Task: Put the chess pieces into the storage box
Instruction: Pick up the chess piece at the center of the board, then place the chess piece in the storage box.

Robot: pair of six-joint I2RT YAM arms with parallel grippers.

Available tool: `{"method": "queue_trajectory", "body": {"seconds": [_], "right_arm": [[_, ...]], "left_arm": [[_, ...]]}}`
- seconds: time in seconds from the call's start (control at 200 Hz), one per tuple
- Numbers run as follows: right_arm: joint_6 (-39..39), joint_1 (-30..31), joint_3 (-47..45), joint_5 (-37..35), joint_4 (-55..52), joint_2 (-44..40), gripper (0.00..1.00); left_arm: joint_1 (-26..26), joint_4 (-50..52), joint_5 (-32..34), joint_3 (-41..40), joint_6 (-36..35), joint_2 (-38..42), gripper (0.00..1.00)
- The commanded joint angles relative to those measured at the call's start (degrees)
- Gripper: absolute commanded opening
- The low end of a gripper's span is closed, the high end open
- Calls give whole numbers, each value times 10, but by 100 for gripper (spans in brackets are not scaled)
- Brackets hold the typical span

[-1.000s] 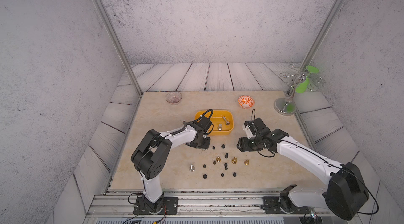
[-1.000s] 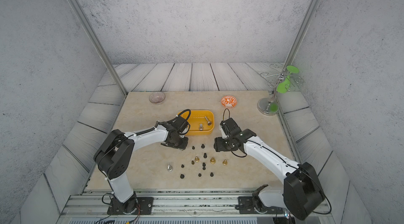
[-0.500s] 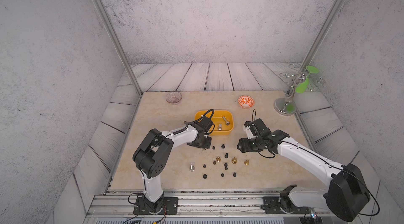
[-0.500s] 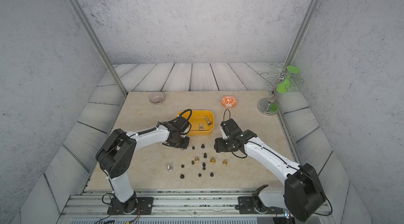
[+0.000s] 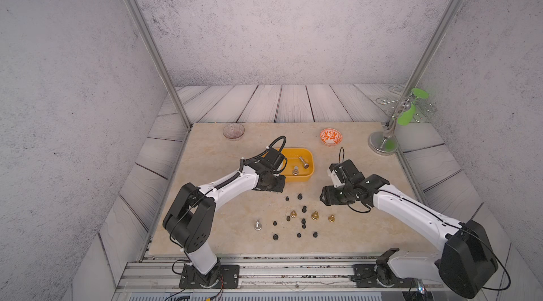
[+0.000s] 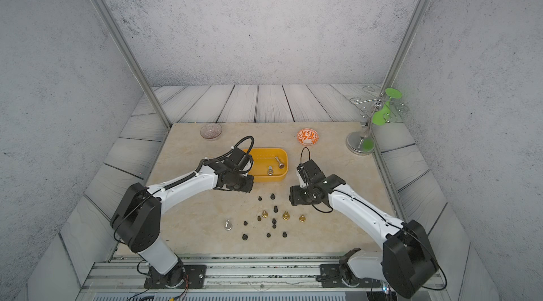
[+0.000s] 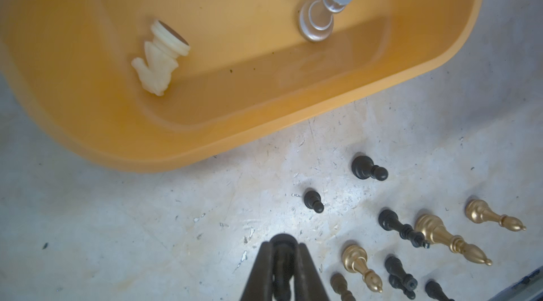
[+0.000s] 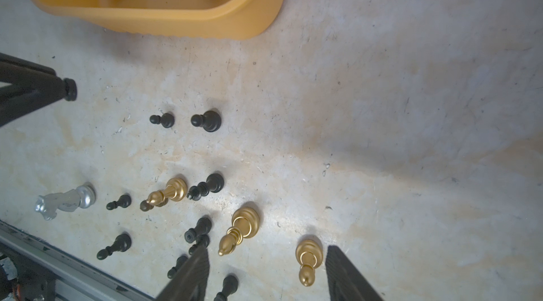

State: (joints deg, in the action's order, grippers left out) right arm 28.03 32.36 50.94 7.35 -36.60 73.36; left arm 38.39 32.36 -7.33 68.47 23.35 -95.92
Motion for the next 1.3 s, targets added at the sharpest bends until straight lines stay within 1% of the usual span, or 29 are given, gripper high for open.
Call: {"method": "queue_trajectory", "body": {"seconds": [0.0,0.29,0.556,0.976,1.291], "right_arm": [[-4,2,3,-8,-15,-21,64],[-8,1,-2,-9,-22,-34,64],[-6,2,-6,-10,-23,-41,64],[-4,2,-9,-10,-32,-53,64],[-3,1,-11,-10,-37,-55,64]], "left_arm": [[2,19,-2,30,-1,11,0],[-5,31,8,68,-13,6,0],[-26,33,8,96,-28,-12,0],[-51,42,-5,170,-50,-82,0],[-65,37,-16,213,-53,-138,0]]}}
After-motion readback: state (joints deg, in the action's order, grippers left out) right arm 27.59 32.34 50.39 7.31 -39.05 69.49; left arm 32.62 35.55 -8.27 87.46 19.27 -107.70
